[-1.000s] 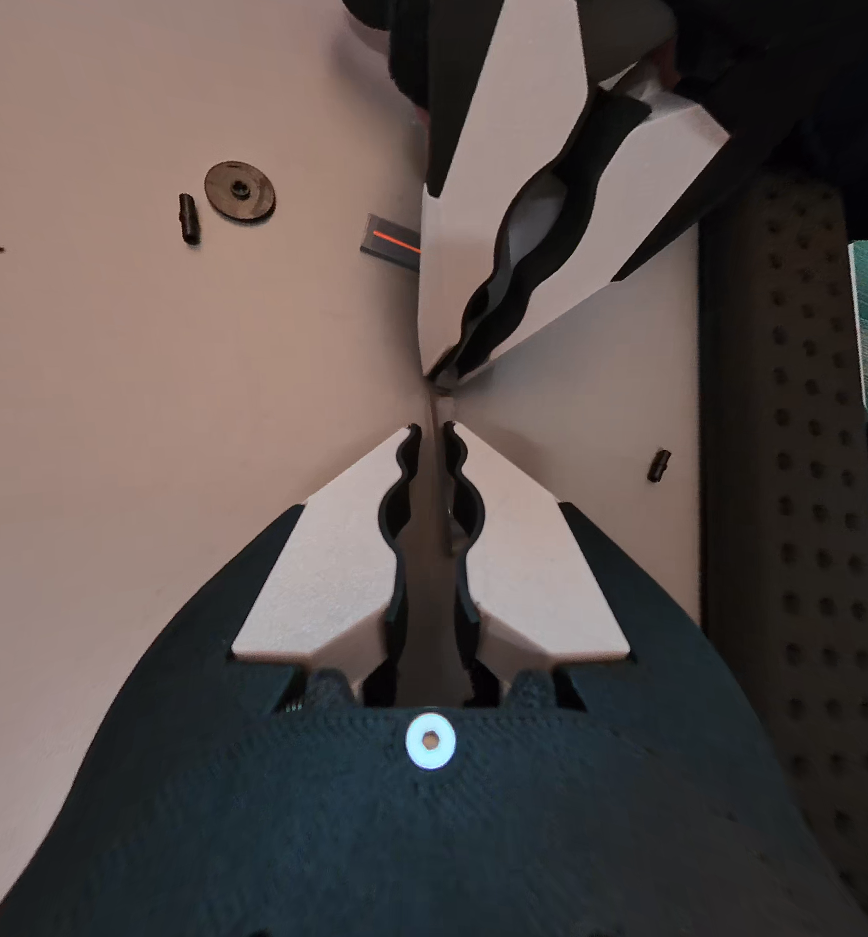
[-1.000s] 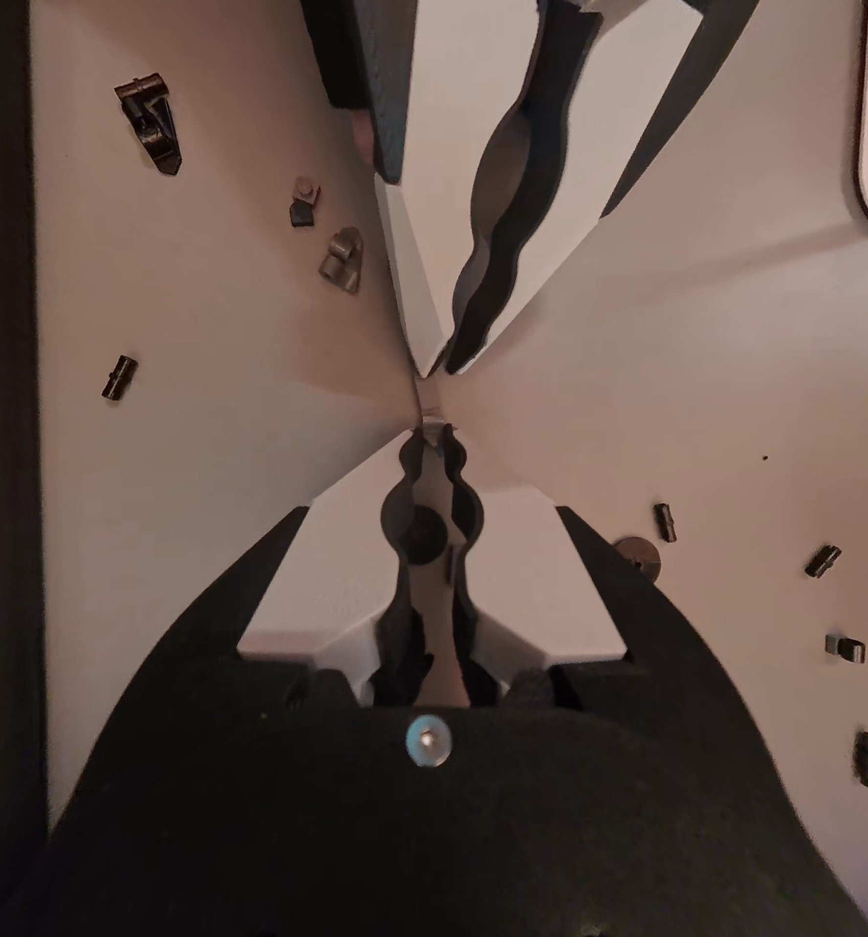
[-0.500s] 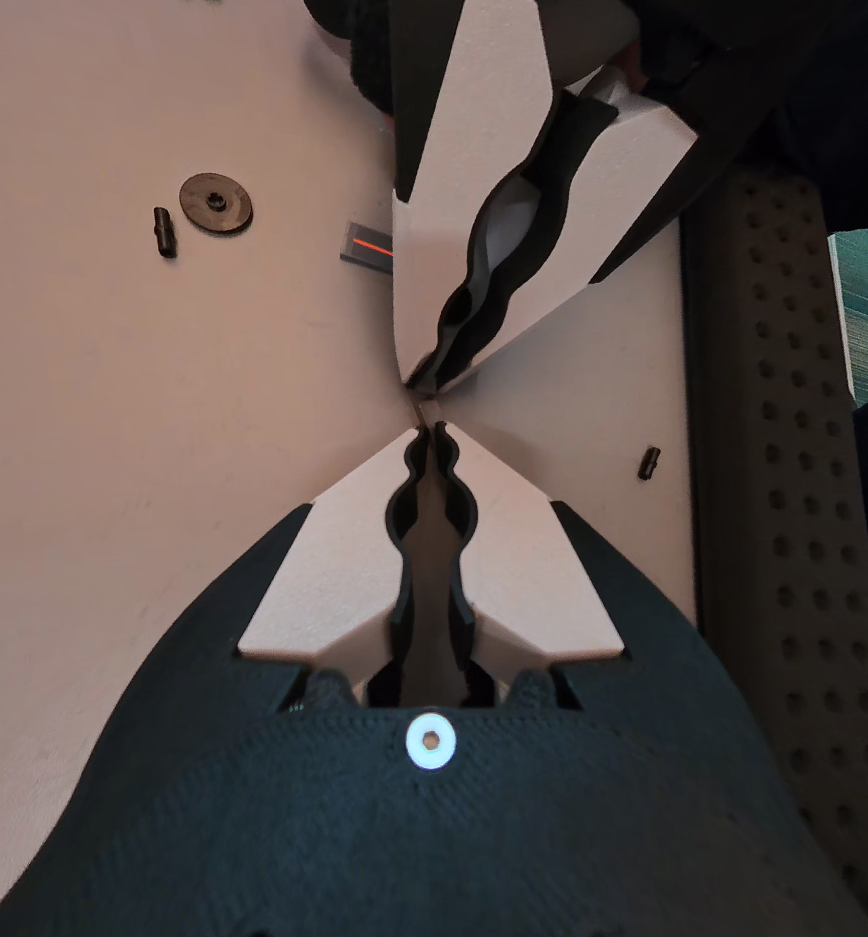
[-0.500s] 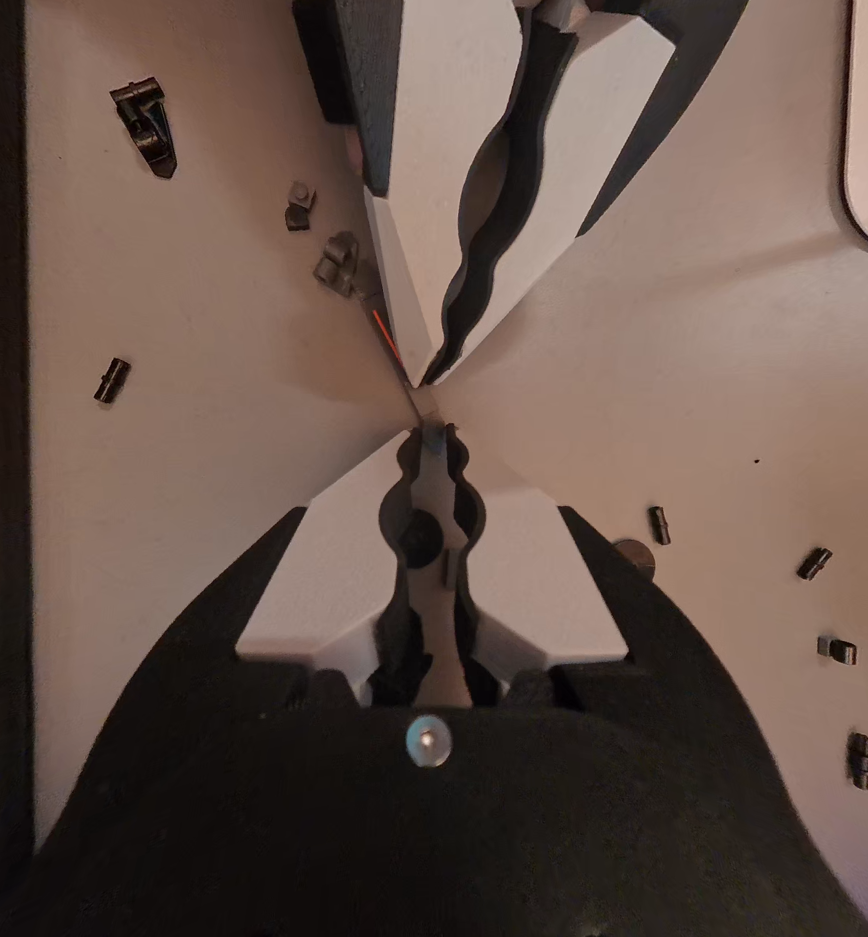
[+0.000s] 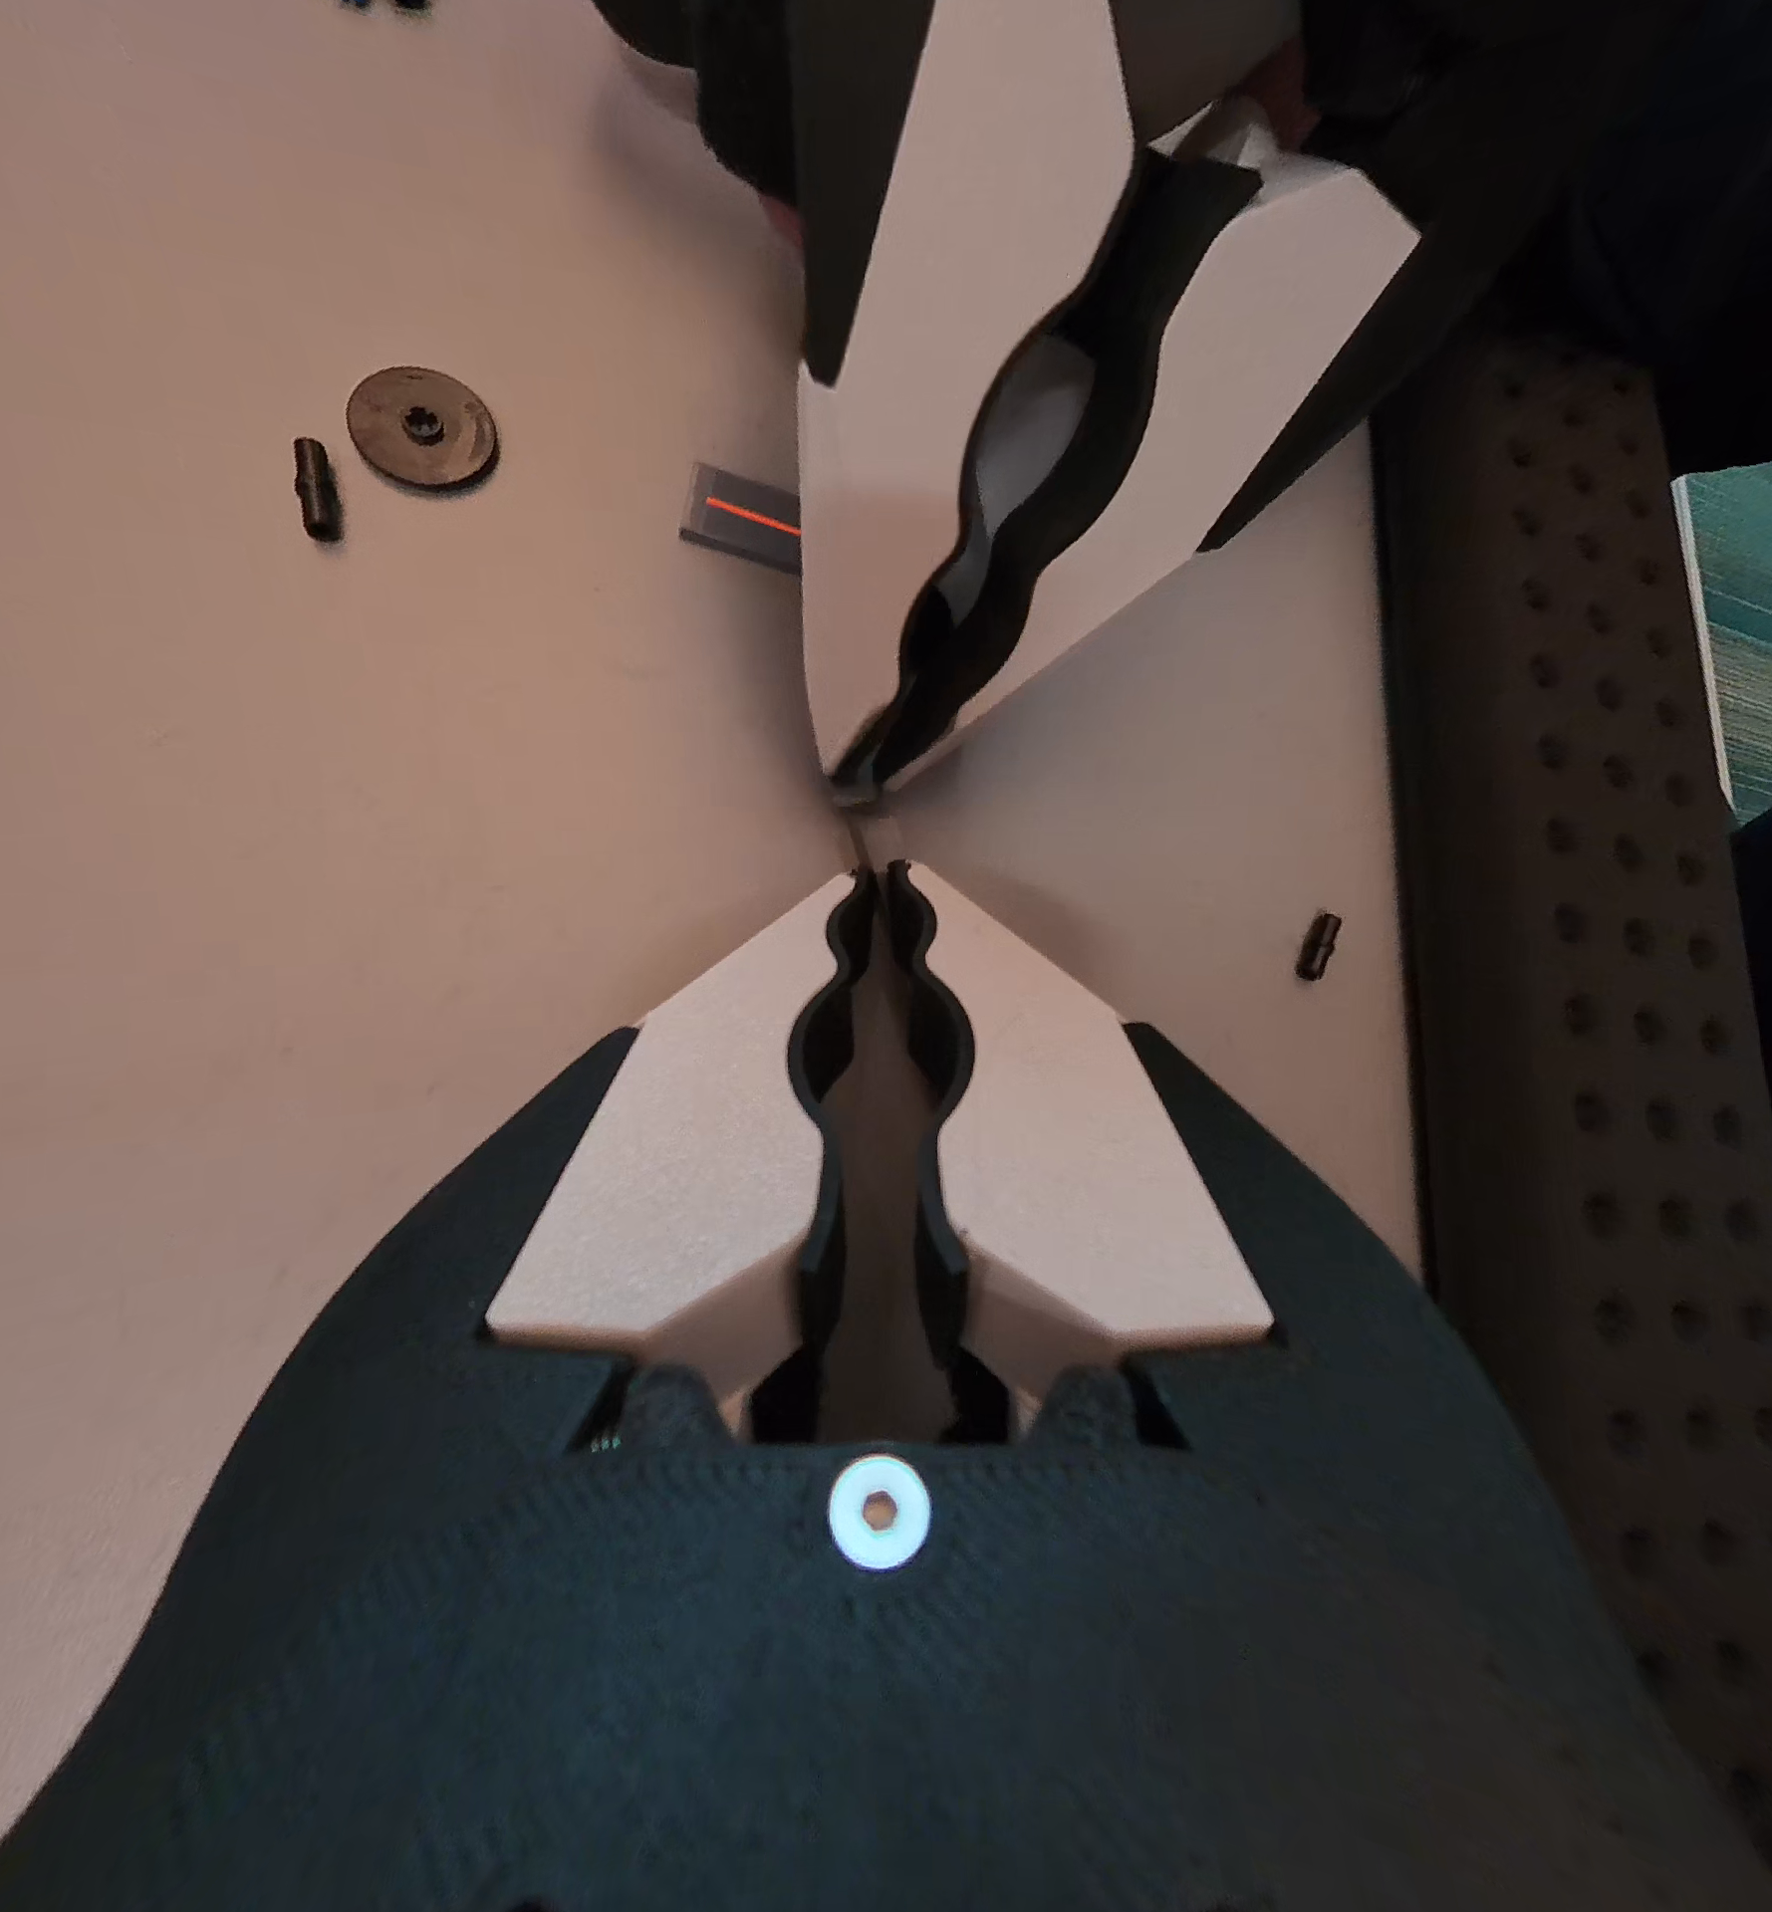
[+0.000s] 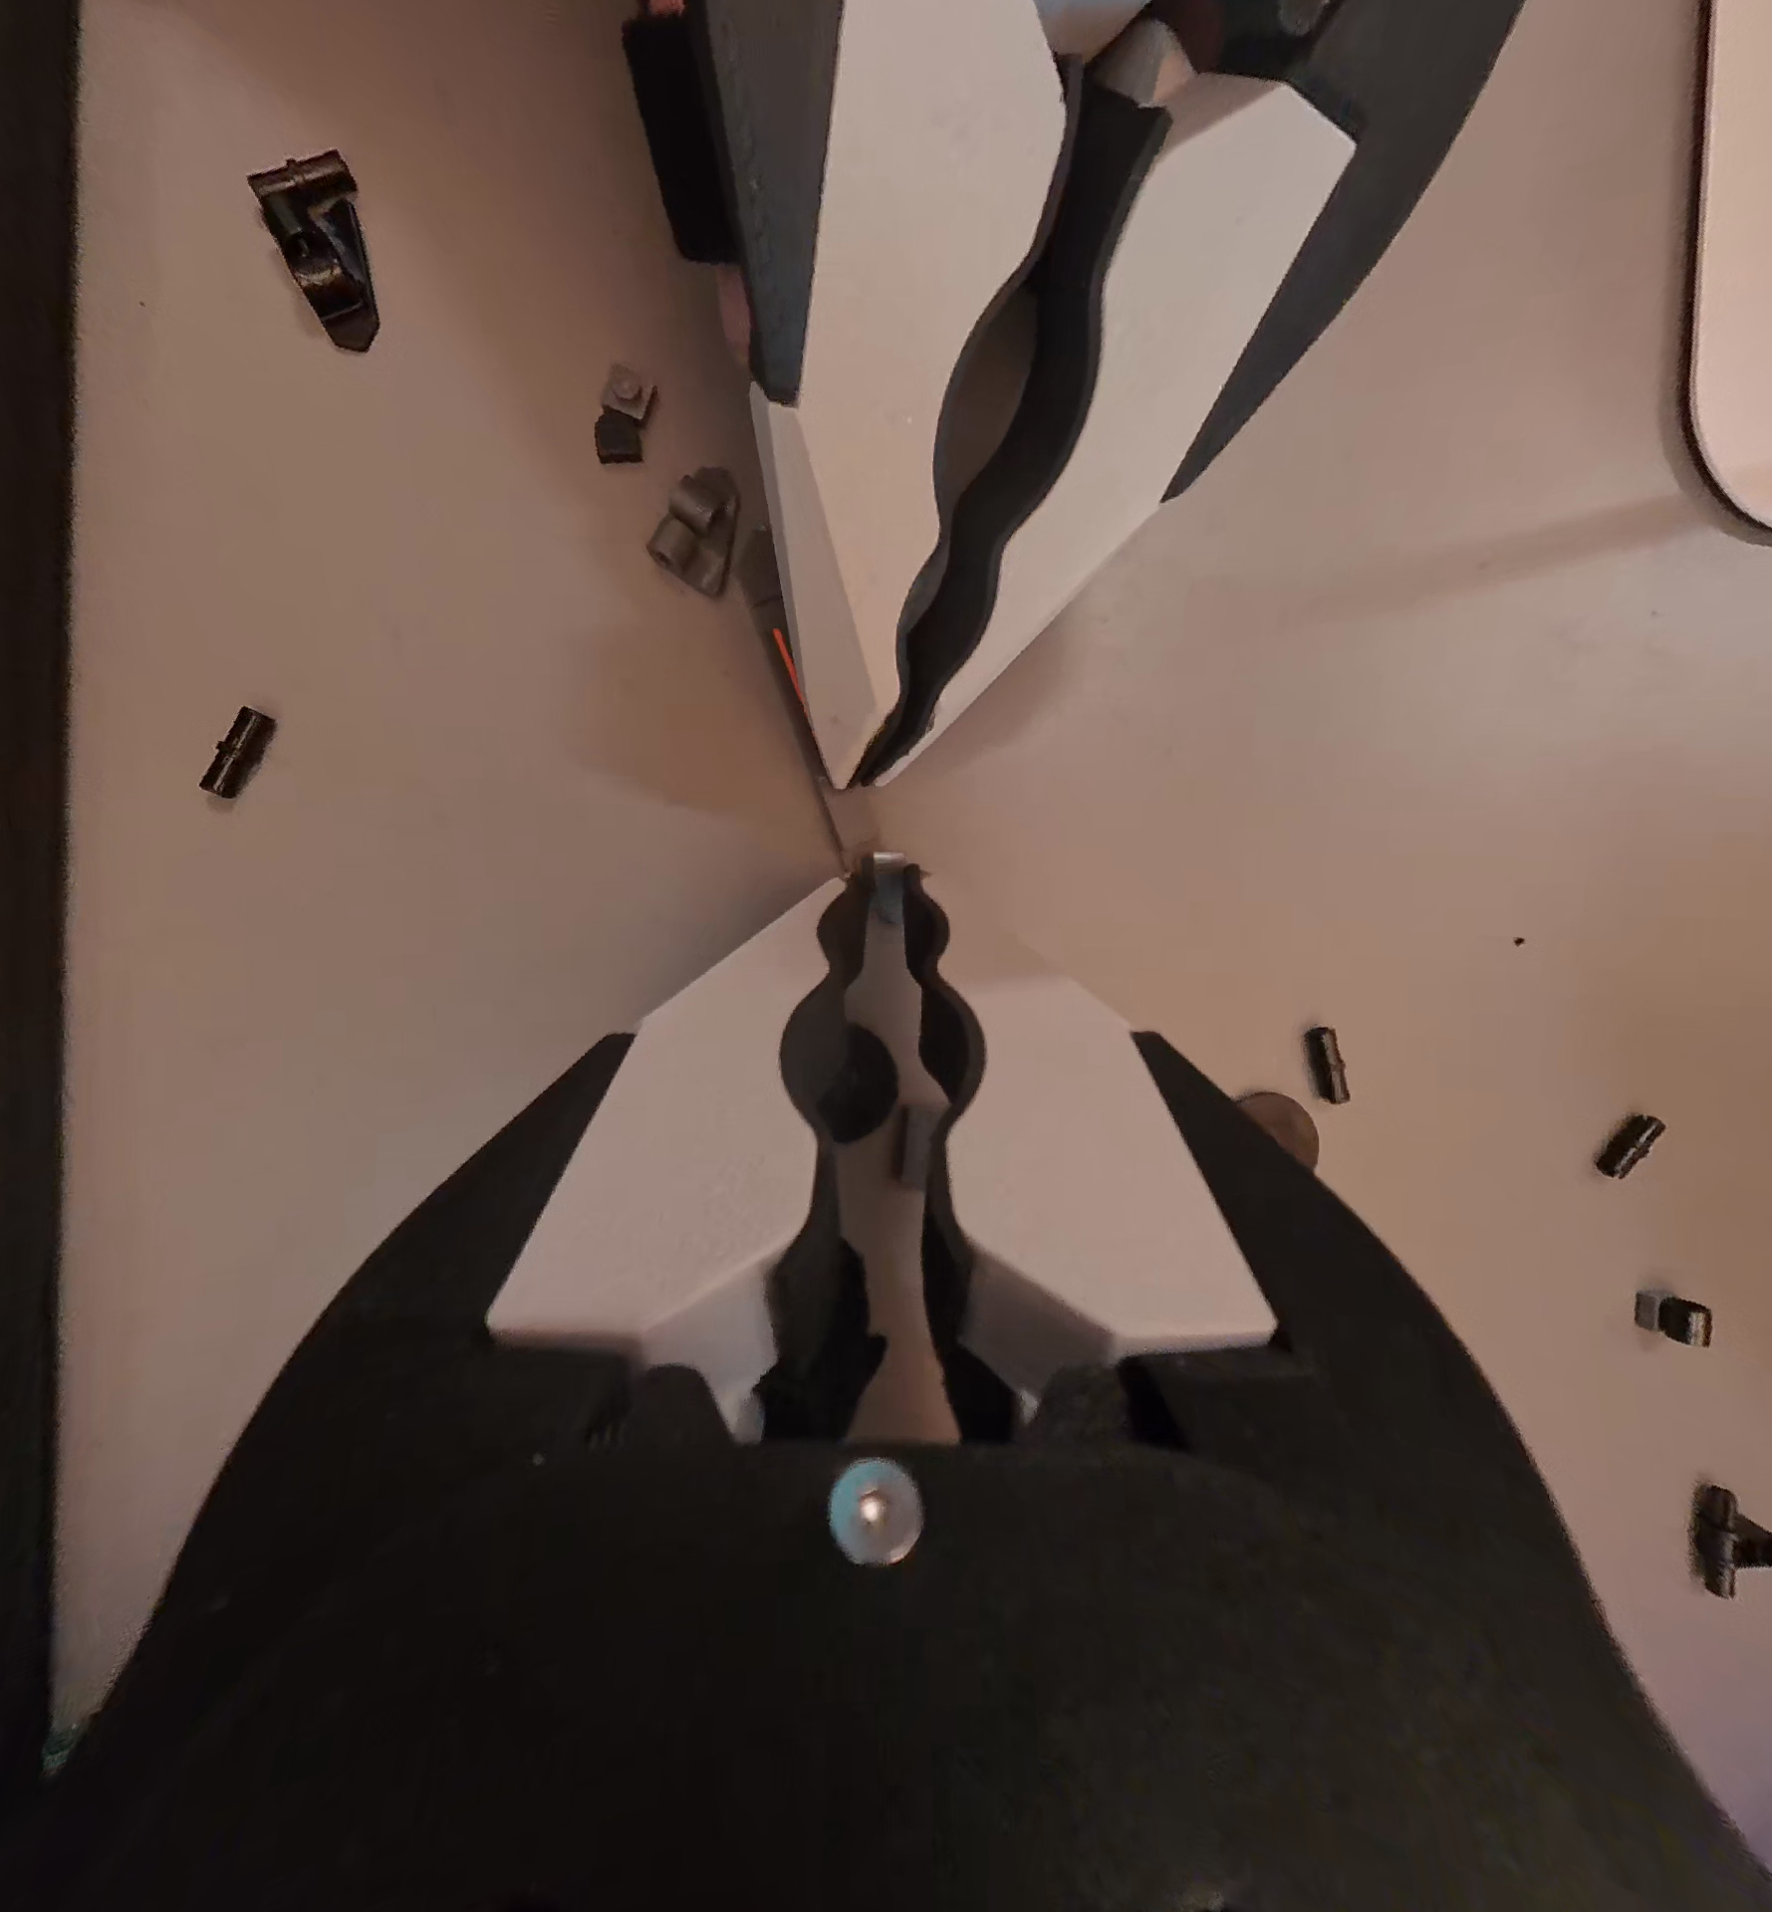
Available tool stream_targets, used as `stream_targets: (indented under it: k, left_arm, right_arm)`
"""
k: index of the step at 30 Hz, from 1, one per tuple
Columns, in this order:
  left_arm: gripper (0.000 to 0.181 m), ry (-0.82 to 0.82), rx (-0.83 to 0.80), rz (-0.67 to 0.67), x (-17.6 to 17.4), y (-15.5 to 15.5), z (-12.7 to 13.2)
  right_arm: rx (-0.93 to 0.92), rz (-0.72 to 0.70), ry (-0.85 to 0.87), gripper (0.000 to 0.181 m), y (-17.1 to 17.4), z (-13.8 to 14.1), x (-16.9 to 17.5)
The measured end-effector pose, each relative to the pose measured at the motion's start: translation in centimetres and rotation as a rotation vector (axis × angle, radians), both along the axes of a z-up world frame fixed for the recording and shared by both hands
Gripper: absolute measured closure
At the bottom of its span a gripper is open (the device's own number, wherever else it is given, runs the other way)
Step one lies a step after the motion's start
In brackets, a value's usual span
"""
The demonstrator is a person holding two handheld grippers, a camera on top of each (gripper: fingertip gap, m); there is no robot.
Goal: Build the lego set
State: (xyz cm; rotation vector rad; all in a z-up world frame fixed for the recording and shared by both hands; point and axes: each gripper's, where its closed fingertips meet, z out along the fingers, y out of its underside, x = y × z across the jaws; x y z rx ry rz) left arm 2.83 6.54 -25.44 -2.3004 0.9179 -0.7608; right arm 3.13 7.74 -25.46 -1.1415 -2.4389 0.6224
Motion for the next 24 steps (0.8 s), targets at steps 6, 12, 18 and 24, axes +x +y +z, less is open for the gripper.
stream_targets:
  k: [6,12,18,24]
  left_arm:
    - [0.181,-0.001,0.001,-0.002,0.05,-0.01,0.00]
    - [0.181,0.000,-0.001,-0.003,0.09,-0.03,-0.01]
    - [0.180,0.007,0.000,0.001,0.10,-0.04,-0.02]
    - [0.180,0.007,-0.002,0.003,0.11,-0.04,-0.02]
  right_arm:
    - [-0.001,0.020,-0.001,0.178,-0.32,-0.01,0.15]
    - [0.020,0.041,-0.002,0.179,-0.42,-0.01,0.42]
    - [0.046,0.053,-0.005,0.179,-0.56,0.03,0.59]
    - [0.063,0.057,-0.011,0.179,-0.68,0.05,0.74]
